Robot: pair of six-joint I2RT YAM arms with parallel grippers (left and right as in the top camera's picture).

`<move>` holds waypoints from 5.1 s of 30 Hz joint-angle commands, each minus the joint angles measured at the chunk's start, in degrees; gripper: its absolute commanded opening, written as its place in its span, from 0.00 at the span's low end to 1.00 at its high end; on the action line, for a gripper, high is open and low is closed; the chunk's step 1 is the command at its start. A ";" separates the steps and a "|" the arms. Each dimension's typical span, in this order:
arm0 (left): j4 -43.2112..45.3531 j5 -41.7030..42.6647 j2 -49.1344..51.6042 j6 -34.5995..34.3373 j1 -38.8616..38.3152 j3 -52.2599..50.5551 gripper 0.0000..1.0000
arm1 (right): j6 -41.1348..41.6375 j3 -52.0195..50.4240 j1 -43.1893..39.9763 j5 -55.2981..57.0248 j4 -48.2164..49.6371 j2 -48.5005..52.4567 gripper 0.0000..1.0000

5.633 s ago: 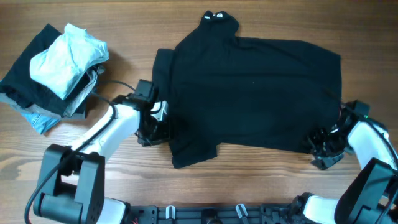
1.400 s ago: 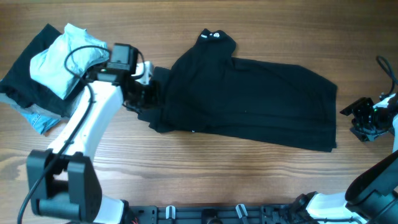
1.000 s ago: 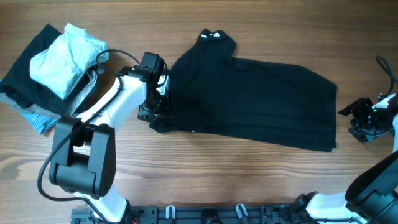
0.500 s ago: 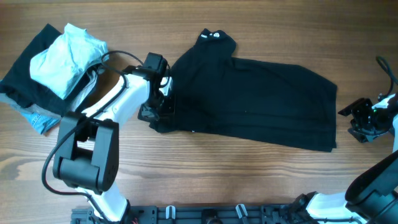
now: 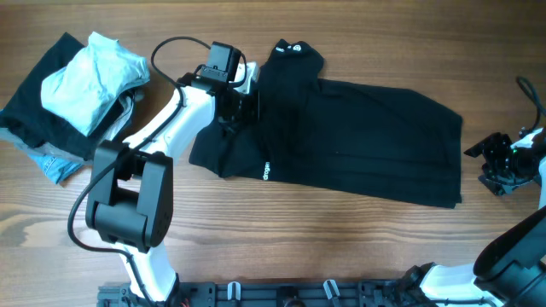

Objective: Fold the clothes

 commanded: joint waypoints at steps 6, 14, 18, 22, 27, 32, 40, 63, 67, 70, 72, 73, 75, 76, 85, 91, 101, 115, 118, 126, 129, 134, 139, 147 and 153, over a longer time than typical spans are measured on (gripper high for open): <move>-16.85 0.68 -1.16 3.74 -3.52 -2.10 0.33 | -1.09 1.05 -0.02 -0.92 0.66 -1.14 0.69; -16.48 -4.55 -0.09 3.69 -8.33 -6.69 0.04 | -1.14 1.05 -0.02 -0.92 -0.09 -1.14 0.68; -8.68 -4.17 0.28 3.61 -8.44 -8.24 0.04 | -1.11 1.05 -0.02 -0.94 -0.09 -1.14 0.68; -0.11 3.65 0.22 0.74 -8.33 -6.64 0.04 | -1.14 1.05 -0.02 -0.92 -0.31 -1.14 0.68; 18.78 3.52 0.20 -1.86 -8.20 -5.68 0.06 | -1.05 1.05 -0.02 -0.94 -0.07 -1.14 0.68; 12.59 3.48 -2.56 0.20 -5.64 -0.11 0.27 | -3.67 0.81 -0.02 -0.92 -1.29 -1.14 0.71; -7.37 0.48 -3.54 7.17 -5.31 -0.50 0.39 | -0.39 -8.70 0.20 1.38 6.73 -0.94 0.50; -4.42 -3.02 -1.79 7.15 -6.12 -10.05 0.50 | 2.82 -6.67 -1.49 -5.11 5.99 -1.55 0.49; -4.22 -3.02 -1.79 7.15 -6.12 -10.05 0.51 | 0.13 -5.75 -0.13 -8.15 0.37 -1.97 0.48; -4.13 -3.02 -1.79 7.15 -6.12 -10.05 0.52 | 0.85 -10.71 1.62 -5.60 5.01 -1.88 0.42; -4.15 -3.02 -1.79 7.15 -6.12 -10.05 0.52 | 5.05 -15.78 1.81 -4.87 11.34 -1.79 0.40; -4.15 -3.02 -1.79 7.13 -6.12 -10.05 0.52 | 5.81 -17.46 1.81 -4.90 14.08 -1.79 0.38; -4.15 -3.02 -1.79 7.13 -6.12 -10.05 0.53 | 7.72 -19.91 1.81 -4.90 18.12 -1.79 0.37; -4.15 -3.02 -1.79 7.15 -6.12 -10.05 0.53 | 7.98 -20.81 1.81 -4.87 20.06 -1.79 0.36; -4.17 -3.02 -1.79 7.13 -6.12 -10.05 0.53 | 10.99 -19.26 1.75 -13.42 25.00 -1.81 0.04; -4.20 -3.02 -1.79 7.13 -6.12 -10.05 0.53 | 19.12 -18.21 0.92 -24.96 29.49 -1.81 0.04; -3.93 -3.02 -1.79 7.13 -6.12 -10.05 0.56 | 27.65 -18.23 0.83 -11.08 34.99 -1.79 0.39; -6.54 6.25 -5.03 9.57 -7.93 -7.17 0.18 | 9.70 -18.45 -1.09 5.16 7.02 -5.46 0.13; -4.48 4.11 -4.04 12.52 -11.78 -7.17 0.04 | 11.52 -22.75 -1.09 6.19 14.12 -3.39 0.07; 3.17 1.51 4.22 12.70 -18.03 -7.28 0.08 | 12.50 -23.82 -1.09 6.43 16.17 -2.86 0.04; 8.37 1.51 5.49 10.99 -17.94 -7.28 0.08 | 12.48 -23.82 -1.09 6.43 16.20 -2.86 0.05; 19.06 1.51 4.87 3.19 -14.21 -2.93 0.12 | 12.37 -23.82 -1.09 6.43 16.06 -2.86 0.05; 17.62 1.53 4.37 1.55 -9.25 4.66 0.23 | 9.38 -23.82 -1.09 6.38 15.96 -2.86 0.10; -9.46 -11.47 3.67 6.91 -8.44 5.20 0.47 | 5.51 -23.82 -1.11 7.17 15.80 -2.86 0.25; -13.51 -11.41 -2.40 6.75 -3.80 7.04 0.54 | 12.52 -20.33 -5.49 17.79 9.03 -2.89 0.14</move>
